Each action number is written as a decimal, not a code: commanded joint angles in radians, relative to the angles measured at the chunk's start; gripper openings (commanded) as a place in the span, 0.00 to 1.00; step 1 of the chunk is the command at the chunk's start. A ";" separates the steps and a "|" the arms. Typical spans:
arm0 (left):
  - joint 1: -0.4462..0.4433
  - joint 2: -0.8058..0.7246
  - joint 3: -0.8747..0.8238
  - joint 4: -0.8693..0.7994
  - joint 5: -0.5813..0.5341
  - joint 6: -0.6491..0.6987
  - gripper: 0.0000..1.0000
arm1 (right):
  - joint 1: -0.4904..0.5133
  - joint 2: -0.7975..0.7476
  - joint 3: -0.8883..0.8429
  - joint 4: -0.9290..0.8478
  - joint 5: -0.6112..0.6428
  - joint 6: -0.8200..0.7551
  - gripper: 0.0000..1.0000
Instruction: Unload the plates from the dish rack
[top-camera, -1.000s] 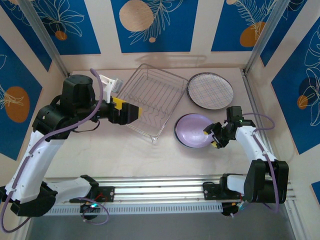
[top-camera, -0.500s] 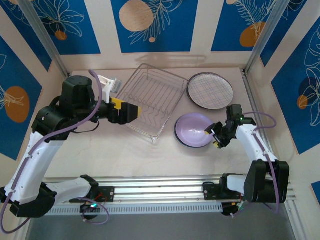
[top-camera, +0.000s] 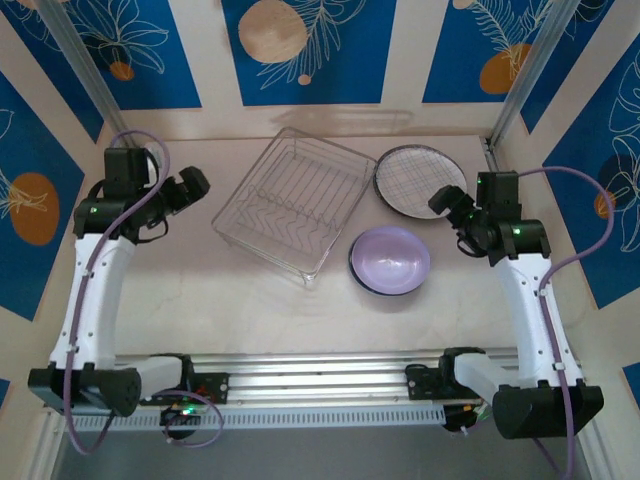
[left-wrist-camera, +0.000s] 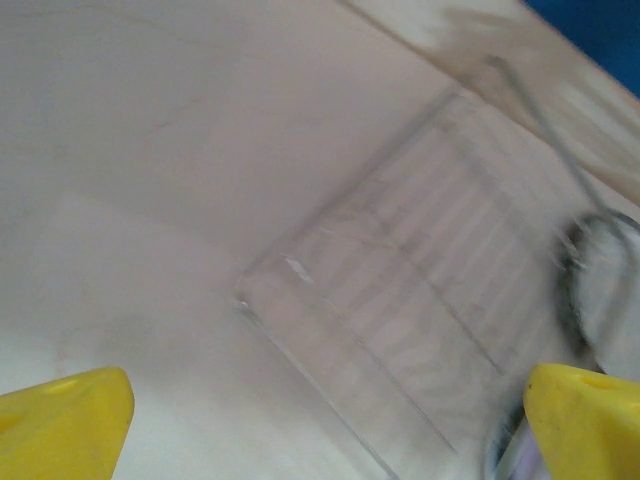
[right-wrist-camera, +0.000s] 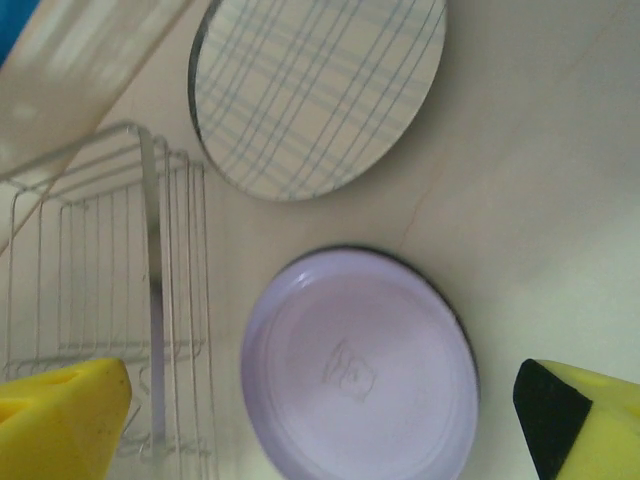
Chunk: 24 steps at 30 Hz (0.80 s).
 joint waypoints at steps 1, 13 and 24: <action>0.090 -0.011 -0.139 0.180 -0.173 -0.034 1.00 | -0.008 0.026 0.004 -0.040 0.261 -0.041 0.99; 0.065 -0.045 -0.651 0.585 -0.557 0.154 1.00 | 0.047 0.011 -0.666 0.758 0.380 -0.447 0.99; 0.061 0.126 -0.877 1.213 -0.301 0.362 1.00 | 0.053 0.116 -0.848 1.292 0.199 -0.560 0.99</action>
